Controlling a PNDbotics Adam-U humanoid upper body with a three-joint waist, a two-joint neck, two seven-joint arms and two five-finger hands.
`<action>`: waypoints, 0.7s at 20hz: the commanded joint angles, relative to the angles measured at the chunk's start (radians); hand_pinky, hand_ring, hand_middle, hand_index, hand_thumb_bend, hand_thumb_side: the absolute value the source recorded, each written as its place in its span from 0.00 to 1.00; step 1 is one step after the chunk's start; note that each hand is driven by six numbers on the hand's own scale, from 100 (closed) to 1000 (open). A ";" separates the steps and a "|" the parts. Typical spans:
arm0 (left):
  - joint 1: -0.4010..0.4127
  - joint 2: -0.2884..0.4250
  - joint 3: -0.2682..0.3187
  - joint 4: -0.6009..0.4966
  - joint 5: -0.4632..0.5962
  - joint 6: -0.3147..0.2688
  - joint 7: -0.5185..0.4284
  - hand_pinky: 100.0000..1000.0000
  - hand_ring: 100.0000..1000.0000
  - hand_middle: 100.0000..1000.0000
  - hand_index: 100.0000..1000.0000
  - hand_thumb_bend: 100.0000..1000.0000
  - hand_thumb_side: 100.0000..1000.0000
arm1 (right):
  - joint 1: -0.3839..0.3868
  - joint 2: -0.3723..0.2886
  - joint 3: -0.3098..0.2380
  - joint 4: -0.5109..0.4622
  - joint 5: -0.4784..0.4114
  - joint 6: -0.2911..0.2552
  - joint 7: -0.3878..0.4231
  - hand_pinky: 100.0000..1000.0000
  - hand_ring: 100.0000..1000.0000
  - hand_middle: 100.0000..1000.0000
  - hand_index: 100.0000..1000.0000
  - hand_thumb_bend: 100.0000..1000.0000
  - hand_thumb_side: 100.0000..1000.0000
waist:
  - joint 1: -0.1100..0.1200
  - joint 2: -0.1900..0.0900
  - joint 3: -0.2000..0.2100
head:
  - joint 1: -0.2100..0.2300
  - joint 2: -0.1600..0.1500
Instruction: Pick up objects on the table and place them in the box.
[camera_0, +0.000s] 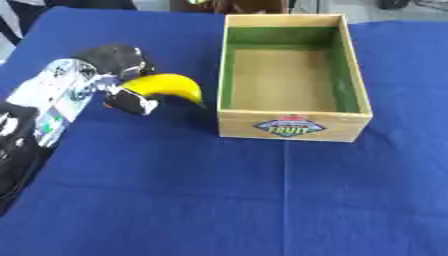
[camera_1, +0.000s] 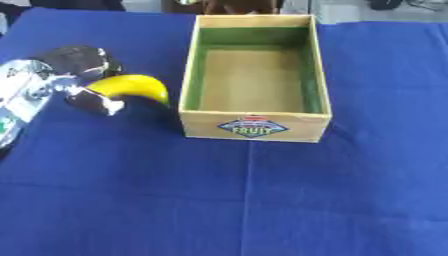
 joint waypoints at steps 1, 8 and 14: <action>-0.016 0.051 0.030 -0.040 0.007 0.014 0.002 0.34 0.53 0.46 0.67 0.00 0.48 | -0.001 -0.026 -0.010 -0.019 -0.003 -0.001 -0.005 0.77 0.72 0.72 0.91 0.00 1.00 | 0.002 -0.031 0.002 | -0.007 0.005; -0.036 0.071 0.052 -0.082 0.001 0.030 -0.009 0.34 0.53 0.46 0.67 0.00 0.49 | 0.002 -0.028 -0.010 -0.019 -0.003 0.000 -0.006 0.77 0.72 0.72 0.91 0.00 1.00 | 0.006 -0.037 0.005 | -0.010 0.010; -0.076 0.065 0.075 -0.113 -0.019 0.038 -0.009 0.34 0.53 0.46 0.67 0.00 0.50 | 0.005 -0.030 -0.010 -0.019 -0.002 0.000 -0.006 0.77 0.72 0.72 0.91 0.00 1.00 | 0.008 -0.038 0.005 | -0.012 0.013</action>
